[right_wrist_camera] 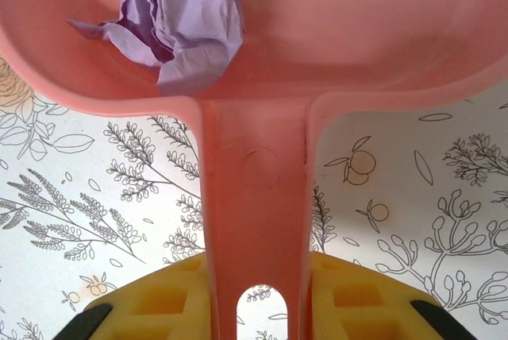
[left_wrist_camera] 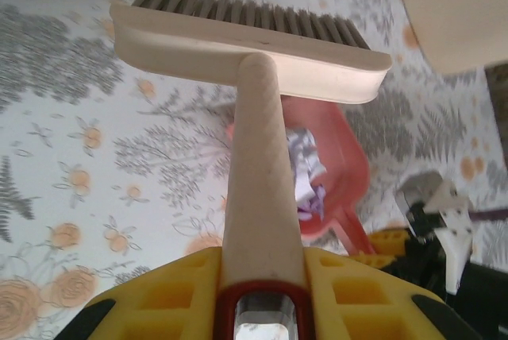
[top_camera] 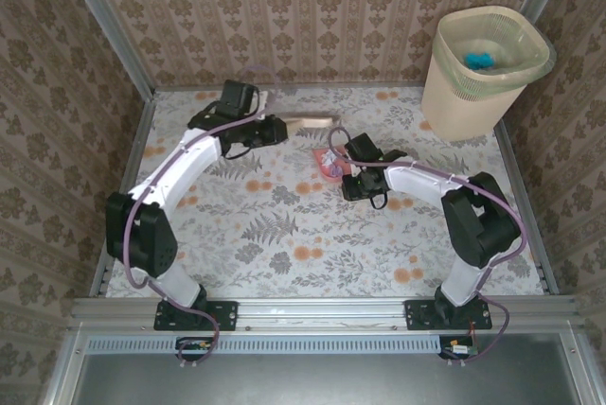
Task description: Sweep away the paper scraps from the table
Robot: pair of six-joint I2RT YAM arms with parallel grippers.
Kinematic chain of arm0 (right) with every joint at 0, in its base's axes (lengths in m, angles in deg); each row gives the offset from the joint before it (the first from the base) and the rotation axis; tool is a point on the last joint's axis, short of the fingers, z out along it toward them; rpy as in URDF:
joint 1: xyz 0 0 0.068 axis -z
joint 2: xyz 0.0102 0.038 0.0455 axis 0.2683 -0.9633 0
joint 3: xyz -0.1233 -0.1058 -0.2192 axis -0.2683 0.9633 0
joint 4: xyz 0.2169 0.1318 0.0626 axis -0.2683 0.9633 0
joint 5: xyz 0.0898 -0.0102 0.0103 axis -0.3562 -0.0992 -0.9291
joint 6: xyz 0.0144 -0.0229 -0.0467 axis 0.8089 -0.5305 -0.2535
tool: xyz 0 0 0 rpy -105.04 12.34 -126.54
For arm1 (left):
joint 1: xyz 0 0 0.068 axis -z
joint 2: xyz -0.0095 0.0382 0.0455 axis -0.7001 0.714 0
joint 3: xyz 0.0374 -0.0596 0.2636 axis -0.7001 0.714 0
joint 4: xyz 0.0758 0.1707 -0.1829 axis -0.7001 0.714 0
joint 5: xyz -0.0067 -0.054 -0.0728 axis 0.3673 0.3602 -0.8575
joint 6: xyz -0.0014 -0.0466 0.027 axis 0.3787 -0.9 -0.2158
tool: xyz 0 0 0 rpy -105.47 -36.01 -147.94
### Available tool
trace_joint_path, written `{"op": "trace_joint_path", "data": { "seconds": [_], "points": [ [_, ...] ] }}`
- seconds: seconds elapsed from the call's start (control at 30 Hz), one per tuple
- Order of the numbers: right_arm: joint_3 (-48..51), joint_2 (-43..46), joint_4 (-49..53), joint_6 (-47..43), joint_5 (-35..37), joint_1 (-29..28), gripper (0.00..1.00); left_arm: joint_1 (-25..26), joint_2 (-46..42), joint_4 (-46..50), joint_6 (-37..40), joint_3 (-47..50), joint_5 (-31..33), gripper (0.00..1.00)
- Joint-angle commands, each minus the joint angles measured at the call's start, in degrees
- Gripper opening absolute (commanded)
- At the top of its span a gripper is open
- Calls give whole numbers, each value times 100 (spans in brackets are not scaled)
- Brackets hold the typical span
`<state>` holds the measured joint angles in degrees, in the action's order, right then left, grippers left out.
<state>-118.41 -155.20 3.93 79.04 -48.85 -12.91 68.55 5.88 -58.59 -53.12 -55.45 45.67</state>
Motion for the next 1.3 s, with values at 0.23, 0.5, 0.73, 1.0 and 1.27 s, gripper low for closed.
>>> {"op": "trace_joint_path", "data": {
  "seconds": [0.23, 0.5, 0.73, 1.0, 1.27],
  "points": [
    [356, 751, -429, 96, 226, 3, 0, -646, -829, -1124, -817, 868, 432, 0],
    [350, 1596, 354, 517, 362, -10, 0, -982, -1449, -1572, -1176, 1510, 862, 0],
    [203, 2547, 1366, 921, 415, -14, 0, -1093, -1582, -1745, -1312, 1698, 792, 0],
    [-520, 2996, 2662, 1017, 686, -11, 0, -1120, -1571, -1798, -1355, 1706, 596, 0],
    [-2268, 2595, 3853, 924, 1189, 27, 0, -1164, -1572, -1807, -1365, 1703, 417, 0]
  ]
}}
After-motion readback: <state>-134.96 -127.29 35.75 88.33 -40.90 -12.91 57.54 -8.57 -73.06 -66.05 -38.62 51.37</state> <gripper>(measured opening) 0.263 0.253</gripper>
